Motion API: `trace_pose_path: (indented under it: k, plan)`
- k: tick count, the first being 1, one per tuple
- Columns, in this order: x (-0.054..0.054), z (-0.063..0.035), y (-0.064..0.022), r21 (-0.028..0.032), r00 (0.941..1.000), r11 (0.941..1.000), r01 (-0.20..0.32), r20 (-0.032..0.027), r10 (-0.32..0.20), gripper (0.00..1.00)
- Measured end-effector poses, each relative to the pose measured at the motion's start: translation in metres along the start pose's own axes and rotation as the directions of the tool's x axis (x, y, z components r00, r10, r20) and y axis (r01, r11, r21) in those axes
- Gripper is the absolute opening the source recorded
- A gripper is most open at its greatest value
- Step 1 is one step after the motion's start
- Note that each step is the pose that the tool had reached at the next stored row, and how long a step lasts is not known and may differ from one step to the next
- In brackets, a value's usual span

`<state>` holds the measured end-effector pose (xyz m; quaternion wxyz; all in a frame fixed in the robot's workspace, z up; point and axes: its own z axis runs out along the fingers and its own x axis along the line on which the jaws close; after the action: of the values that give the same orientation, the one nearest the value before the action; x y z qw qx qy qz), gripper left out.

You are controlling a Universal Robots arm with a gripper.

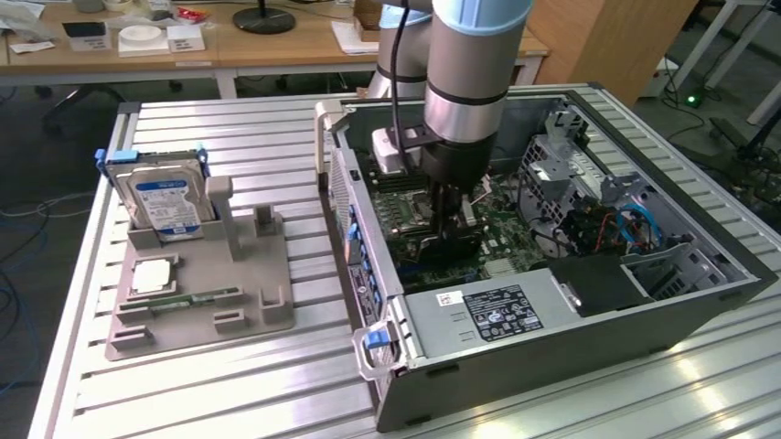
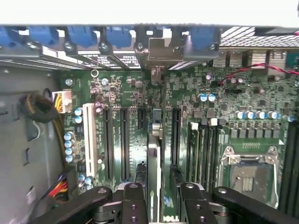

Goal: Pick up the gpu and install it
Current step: 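Insert the gpu into the slot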

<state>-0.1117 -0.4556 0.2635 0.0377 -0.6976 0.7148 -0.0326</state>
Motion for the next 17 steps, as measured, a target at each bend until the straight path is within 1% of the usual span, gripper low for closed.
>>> trace_pose_path:
  k: [2, 5, 10, 12, 13, 15, 17]
  plan:
    - [0.0, -0.0054, -0.0006, 0.0035, 1.0, 1.0, 0.0, 0.0001, 0.0, 0.34]
    - [0.0, -0.0145, -0.0015, 0.0069, 1.0, 1.0, 0.0, 0.0, 0.0, 0.34]
    - [0.0, -0.0154, -0.0016, 0.0077, 1.0, 1.0, 0.0, 0.0003, 0.0, 0.33]
    - [0.0, -0.0155, -0.0016, 0.0077, 1.0, 1.0, 0.0, 0.0002, 0.0, 0.2]
    - [0.0, -0.0155, -0.0016, 0.0076, 1.0, 1.0, 0.0, 0.0002, 0.0, 0.2]
    - [0.0, -0.0155, -0.0016, 0.0076, 1.0, 1.0, 0.0, 0.0002, 0.0, 0.11]
    - [0.0, -0.0155, -0.0016, 0.0077, 1.0, 1.0, 0.0, 0.0002, 0.0, 0.11]
